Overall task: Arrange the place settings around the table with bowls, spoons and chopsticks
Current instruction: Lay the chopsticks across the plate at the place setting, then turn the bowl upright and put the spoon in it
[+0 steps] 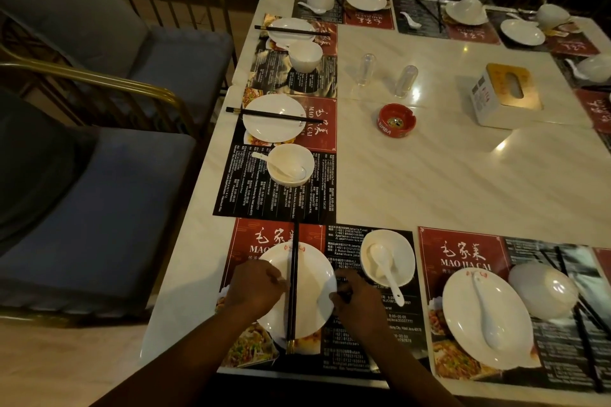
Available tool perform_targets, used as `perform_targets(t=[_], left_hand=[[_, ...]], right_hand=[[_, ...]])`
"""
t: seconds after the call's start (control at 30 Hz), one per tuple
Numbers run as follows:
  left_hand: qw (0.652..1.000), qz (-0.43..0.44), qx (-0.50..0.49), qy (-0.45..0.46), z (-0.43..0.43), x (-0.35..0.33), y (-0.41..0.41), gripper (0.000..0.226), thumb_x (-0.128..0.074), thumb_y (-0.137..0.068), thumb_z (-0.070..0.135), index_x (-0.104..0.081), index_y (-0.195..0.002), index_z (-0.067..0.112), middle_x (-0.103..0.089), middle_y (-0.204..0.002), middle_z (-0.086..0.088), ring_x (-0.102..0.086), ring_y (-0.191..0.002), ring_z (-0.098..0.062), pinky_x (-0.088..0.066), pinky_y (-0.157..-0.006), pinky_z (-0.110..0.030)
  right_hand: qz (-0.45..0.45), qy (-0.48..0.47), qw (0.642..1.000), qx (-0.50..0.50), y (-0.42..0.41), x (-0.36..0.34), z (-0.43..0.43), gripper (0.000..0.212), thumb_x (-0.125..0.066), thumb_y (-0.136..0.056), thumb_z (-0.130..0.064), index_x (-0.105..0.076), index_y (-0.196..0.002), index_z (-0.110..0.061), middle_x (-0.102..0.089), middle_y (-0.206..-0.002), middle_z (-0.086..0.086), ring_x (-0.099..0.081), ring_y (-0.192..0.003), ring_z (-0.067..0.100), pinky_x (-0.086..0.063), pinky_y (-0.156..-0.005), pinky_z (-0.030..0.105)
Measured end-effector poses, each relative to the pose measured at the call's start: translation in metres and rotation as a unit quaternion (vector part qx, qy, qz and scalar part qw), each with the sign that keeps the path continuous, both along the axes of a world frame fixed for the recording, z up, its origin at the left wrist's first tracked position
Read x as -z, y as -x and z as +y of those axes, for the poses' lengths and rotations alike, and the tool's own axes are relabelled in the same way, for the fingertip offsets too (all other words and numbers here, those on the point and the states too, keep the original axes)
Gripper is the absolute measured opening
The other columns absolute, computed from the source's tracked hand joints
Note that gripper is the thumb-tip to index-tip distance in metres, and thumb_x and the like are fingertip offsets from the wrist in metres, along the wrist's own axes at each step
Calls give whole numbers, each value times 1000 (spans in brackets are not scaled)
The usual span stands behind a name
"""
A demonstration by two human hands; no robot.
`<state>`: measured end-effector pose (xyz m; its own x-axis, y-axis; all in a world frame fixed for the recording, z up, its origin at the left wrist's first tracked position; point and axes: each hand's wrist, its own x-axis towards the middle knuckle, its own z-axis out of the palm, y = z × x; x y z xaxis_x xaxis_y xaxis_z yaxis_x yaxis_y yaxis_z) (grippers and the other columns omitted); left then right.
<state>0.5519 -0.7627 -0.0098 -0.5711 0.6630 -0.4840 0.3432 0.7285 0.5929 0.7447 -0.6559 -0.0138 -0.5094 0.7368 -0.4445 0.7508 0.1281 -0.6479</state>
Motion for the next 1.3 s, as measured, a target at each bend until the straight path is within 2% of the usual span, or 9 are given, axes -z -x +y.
perform_targets(t=[0.17,0.43,0.67,0.77,0.93,1.07,1.13,1.2,1.3], left_hand=[[989,140,-31,-32,-20,2,25,26,-77,-80,28,-68,-104,25,-66,-101,2,-64,-95,-15,-56,-88,-35],[997,46,-50,-33,-32,8,35,32,-72,-88,16,-70,-120,22,-72,-117,-2,-67,-109,-21,-49,-104,-45],[998,31,-50,-32,-31,10,39,32,-71,-88,12,-69,-119,21,-72,-115,-2,-67,-106,-20,-50,-102,-43],[998,31,-45,-27,-30,9,40,30,-71,-88,12,-70,-117,21,-72,-114,-2,-67,-105,-20,-51,-101,-42],[998,52,-10,-27,-24,8,45,29,-71,-86,9,-72,-112,24,-74,-110,-1,-68,-100,-18,-54,-96,-38],[997,70,17,-11,-18,5,48,27,-71,-86,11,-74,-109,25,-73,-108,1,-68,-98,-18,-52,-93,-33],[997,72,22,-3,-16,4,48,27,-72,-85,13,-73,-109,27,-73,-107,1,-68,-96,-18,-53,-93,-33],[997,78,28,-1,-16,4,49,28,-73,-84,14,-72,-108,28,-74,-106,2,-69,-95,-17,-54,-93,-34],[996,79,31,-1,-19,3,49,27,-72,-85,13,-73,-109,27,-74,-106,2,-69,-96,-17,-55,-94,-35]], right_hand=[[7,3,1000,-2,5,4,-4,40,-72,-87,-14,-59,-122,-28,-66,-96,-13,-63,-93,4,-42,-68,7],[-4,9,1000,4,6,6,-10,43,-72,-88,-14,-57,-124,-30,-64,-88,-16,-60,-83,-2,-43,-64,9],[-8,5,1000,19,7,2,-14,41,-72,-87,-15,-57,-123,-29,-63,-88,-17,-59,-82,-3,-42,-66,7],[-14,-2,1000,22,9,-3,-16,36,-70,-90,-17,-58,-123,-26,-70,-100,-9,-64,-88,3,-47,-72,9],[8,-150,988,47,8,-49,1,11,-63,-91,-15,-65,-92,-26,-66,-78,-11,-65,-67,4,-55,-64,19],[2,-282,949,141,-19,-62,61,15,-67,-89,-13,-72,-103,-17,-72,-93,1,-59,-72,9,-41,-64,19],[-30,-251,954,163,-37,-51,86,21,-67,-91,-18,-71,-111,-13,-72,-101,6,-60,-81,16,-40,-73,24],[-47,-157,972,170,-51,-38,99,31,-66,-92,-26,-66,-121,-15,-71,-109,5,-64,-95,22,-44,-80,28],[-20,-60,985,158,-60,-27,103,35,-67,-91,-21,-66,-126,-22,-70,-112,2,-63,-98,21,-46,-78,30]])
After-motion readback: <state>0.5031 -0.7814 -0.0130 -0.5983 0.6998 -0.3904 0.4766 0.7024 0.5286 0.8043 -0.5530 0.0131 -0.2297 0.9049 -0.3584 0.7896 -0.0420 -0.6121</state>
